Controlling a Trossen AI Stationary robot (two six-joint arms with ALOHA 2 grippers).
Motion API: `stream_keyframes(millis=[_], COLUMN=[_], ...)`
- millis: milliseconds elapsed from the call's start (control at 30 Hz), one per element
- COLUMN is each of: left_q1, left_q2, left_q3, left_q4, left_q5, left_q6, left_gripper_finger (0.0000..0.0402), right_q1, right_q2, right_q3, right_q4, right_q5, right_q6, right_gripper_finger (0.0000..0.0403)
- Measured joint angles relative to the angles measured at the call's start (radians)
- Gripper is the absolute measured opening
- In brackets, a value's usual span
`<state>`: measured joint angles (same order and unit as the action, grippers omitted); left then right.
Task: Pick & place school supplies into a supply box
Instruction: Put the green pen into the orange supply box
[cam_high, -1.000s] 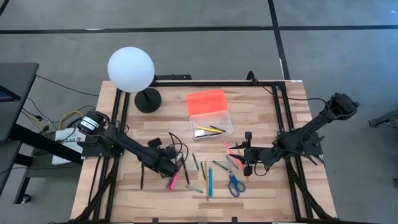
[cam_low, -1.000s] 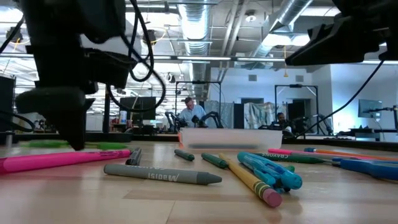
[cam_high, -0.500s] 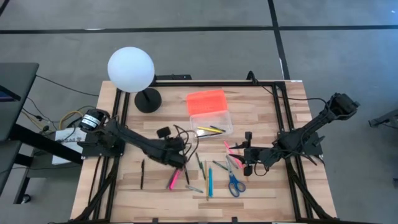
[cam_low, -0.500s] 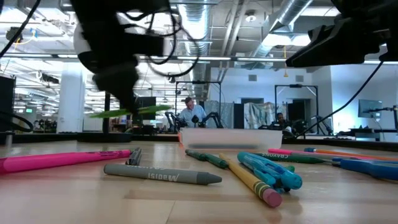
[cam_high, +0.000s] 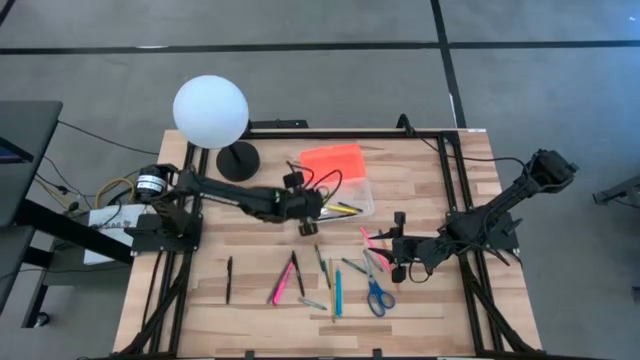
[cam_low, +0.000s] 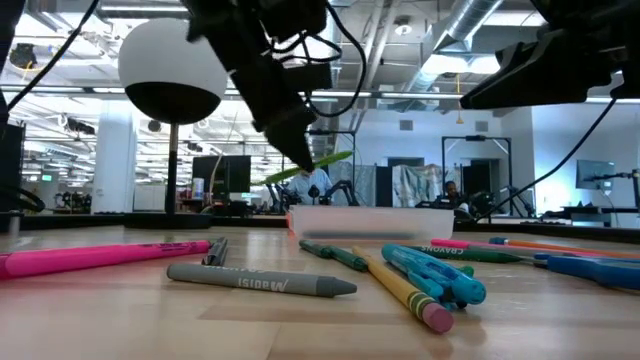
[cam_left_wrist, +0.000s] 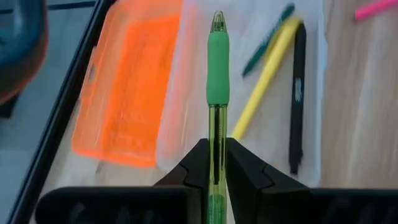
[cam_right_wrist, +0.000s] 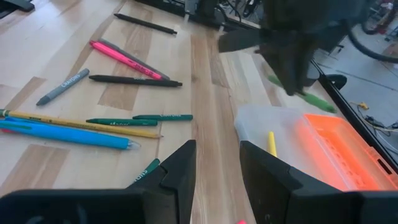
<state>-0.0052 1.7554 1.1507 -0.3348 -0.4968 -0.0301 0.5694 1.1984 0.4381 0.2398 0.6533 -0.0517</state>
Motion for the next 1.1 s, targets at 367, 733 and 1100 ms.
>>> stream_keyframes(millis=[367, 733, 1100], left_q1=[0.064, 0.064, 0.085], left_q2=[0.0, 0.066, 0.146], left_q3=[0.0, -0.012, 0.015], left_q4=[0.193, 0.289, 0.303], left_q5=[0.124, 0.126, 0.089], left_q6=[0.067, 0.073, 0.119], left_gripper_finger=[0.0027, 0.0027, 0.0027], right_q1=[0.0, 0.0, 0.0], right_q2=[0.0, 0.0, 0.0], right_q3=[0.0, -0.001, -0.002], right_q4=[0.0, 0.002, -0.078], right_q5=[0.0, 0.0, -0.001], right_q6=[0.0, 0.001, 0.071], right_gripper_finger=[0.0118, 0.0118, 0.0118])
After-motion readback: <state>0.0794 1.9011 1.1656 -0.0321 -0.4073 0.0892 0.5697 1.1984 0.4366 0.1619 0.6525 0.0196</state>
